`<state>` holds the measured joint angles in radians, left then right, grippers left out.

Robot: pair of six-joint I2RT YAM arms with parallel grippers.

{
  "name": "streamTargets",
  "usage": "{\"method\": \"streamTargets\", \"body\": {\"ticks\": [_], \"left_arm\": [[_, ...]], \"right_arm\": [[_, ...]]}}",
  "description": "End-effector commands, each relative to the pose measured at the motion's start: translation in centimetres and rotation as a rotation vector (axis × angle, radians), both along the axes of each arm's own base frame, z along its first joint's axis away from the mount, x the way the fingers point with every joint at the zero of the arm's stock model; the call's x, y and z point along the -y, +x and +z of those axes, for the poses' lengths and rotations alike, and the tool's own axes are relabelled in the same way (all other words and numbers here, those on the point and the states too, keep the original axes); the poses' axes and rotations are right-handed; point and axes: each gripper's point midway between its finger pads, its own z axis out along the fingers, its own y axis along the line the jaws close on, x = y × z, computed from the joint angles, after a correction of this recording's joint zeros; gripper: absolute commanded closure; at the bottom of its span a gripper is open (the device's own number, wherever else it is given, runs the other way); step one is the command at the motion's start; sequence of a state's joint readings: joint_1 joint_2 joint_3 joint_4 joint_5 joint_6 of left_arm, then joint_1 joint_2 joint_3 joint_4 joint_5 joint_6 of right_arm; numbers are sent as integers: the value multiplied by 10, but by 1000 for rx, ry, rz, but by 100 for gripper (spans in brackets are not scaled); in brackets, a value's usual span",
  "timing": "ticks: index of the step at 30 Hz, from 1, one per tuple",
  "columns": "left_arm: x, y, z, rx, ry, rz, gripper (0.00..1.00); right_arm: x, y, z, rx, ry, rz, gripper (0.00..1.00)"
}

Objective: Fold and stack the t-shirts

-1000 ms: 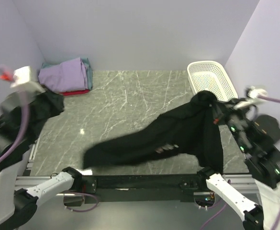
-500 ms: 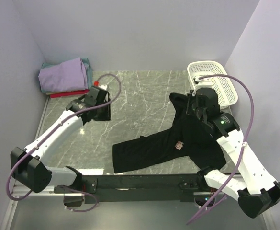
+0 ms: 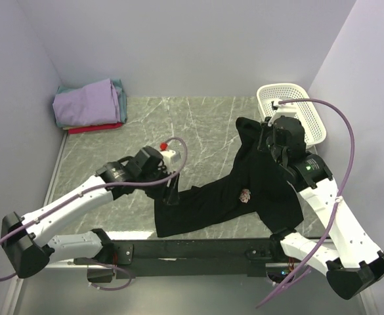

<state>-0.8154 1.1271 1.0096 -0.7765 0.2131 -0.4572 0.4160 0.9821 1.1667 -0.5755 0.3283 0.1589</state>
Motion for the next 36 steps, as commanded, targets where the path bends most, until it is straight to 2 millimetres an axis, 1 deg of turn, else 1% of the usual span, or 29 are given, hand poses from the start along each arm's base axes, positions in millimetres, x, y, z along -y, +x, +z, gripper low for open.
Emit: {"method": "streamTargets", "body": {"ticks": [1, 2, 3, 4, 5, 6, 7, 9, 10, 11, 13, 16, 17, 18, 20, 21, 22, 24, 26, 32, 34, 35, 36], "left_arm": [[25, -16, -23, -16, -10, -108, 37], [33, -25, -29, -8, 1, -149, 37], [36, -27, -36, 2, 21, -154, 38], [36, -24, -54, 13, 83, -143, 39], [45, -32, -60, 27, 92, -182, 40], [49, -33, -66, 40, 118, -192, 41], [50, -28, -81, 62, 179, -181, 41], [60, -36, -93, 74, 210, -221, 41], [63, -36, -102, 77, 246, -229, 42], [65, -39, -105, 99, 270, -243, 42], [69, -36, -110, 130, 299, -236, 42], [67, -27, -117, 204, 370, -195, 42], [67, -28, -117, 229, 383, -195, 42], [62, -17, -116, 300, 423, -143, 42], [61, -14, -116, 357, 448, -116, 42], [59, -8, -114, 395, 464, -85, 41], [58, -6, -114, 408, 471, -78, 41], [61, -7, -113, 424, 469, -81, 41], [65, -12, -116, 417, 463, -103, 42], [76, -31, -131, 359, 440, -198, 47], [79, -35, -135, 343, 426, -228, 51], [81, -38, -136, 333, 417, -239, 55], [84, -39, -135, 329, 402, -243, 63]], "right_arm": [[1, 2, 42, 126, 61, -7, 96], [1, 1, 43, 129, 62, -7, 96], [2, -1, 44, 130, 64, -6, 96], [2, -1, 44, 130, 67, -8, 96], [2, -3, 45, 132, 71, -6, 96], [3, -4, 45, 133, 71, -2, 96], [2, -5, 45, 131, 72, -1, 95], [3, -7, 44, 132, 75, -1, 95], [3, -7, 45, 135, 78, 1, 95], [3, -7, 44, 132, 76, -1, 95], [3, -9, 45, 131, 80, 4, 94], [2, -10, 44, 133, 83, 13, 93], [2, -10, 44, 130, 83, 15, 93], [1, -10, 44, 132, 85, 19, 93], [-2, -9, 42, 125, 88, 32, 92], [-2, -8, 40, 119, 86, 33, 92], [-3, -8, 39, 117, 86, 38, 92], [-3, -6, 38, 111, 81, 35, 92], [-3, -6, 37, 108, 78, 36, 91], [-1, -5, 37, 109, 79, 30, 91], [-1, -5, 36, 106, 78, 30, 90], [-1, -5, 36, 106, 77, 31, 90], [0, -6, 36, 105, 76, 29, 90]]}}
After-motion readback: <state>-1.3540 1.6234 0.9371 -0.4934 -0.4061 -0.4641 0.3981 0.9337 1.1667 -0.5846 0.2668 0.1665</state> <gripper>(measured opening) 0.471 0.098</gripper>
